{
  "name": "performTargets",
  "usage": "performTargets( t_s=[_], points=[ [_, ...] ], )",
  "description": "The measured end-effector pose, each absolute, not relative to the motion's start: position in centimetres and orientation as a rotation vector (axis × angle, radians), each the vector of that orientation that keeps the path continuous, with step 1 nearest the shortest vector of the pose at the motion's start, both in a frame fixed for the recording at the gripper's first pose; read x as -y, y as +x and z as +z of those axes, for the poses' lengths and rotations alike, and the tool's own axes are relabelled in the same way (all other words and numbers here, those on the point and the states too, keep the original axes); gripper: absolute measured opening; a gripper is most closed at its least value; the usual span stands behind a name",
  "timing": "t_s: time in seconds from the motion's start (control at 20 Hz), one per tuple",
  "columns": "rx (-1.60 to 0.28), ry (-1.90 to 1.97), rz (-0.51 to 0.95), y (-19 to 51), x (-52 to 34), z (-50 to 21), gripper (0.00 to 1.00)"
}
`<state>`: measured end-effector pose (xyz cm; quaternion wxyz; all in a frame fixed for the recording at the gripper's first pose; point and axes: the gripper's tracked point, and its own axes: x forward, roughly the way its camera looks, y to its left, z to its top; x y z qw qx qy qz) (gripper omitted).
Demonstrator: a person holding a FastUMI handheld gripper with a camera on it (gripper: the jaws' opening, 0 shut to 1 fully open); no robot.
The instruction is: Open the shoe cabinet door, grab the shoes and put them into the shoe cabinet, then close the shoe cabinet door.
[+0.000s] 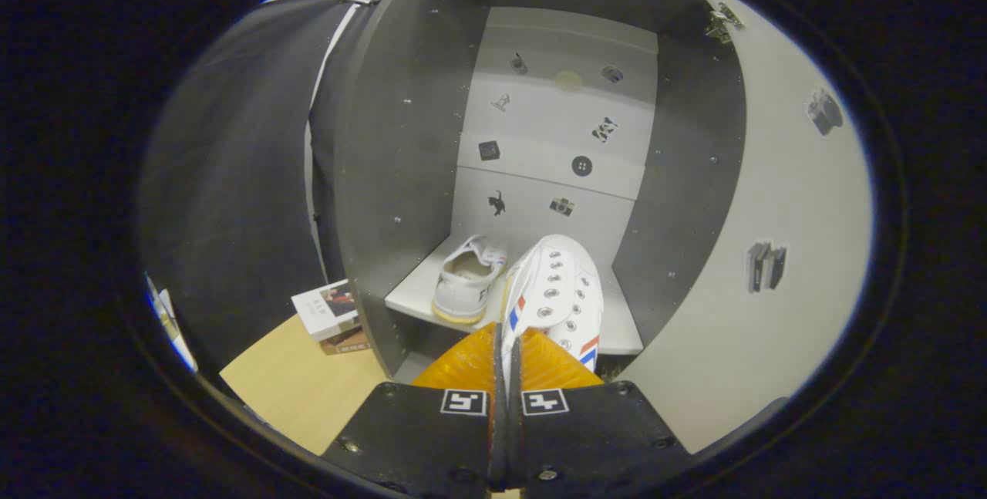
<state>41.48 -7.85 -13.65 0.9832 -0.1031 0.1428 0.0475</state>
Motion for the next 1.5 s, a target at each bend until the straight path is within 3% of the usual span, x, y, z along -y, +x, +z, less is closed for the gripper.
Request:
performTargets(
  t_s=[0.65, 1.25, 1.5],
  points=[
    [-0.288, -0.265, 0.004, 56.9, 11.9, -13.8, 0.03],
    [-0.357, -0.252, 0.036, 60.4, 11.7, -18.5, 0.04],
    [-0.363, -0.234, 0.007, 60.6, 12.3, -18.6, 0.09]
  ],
)
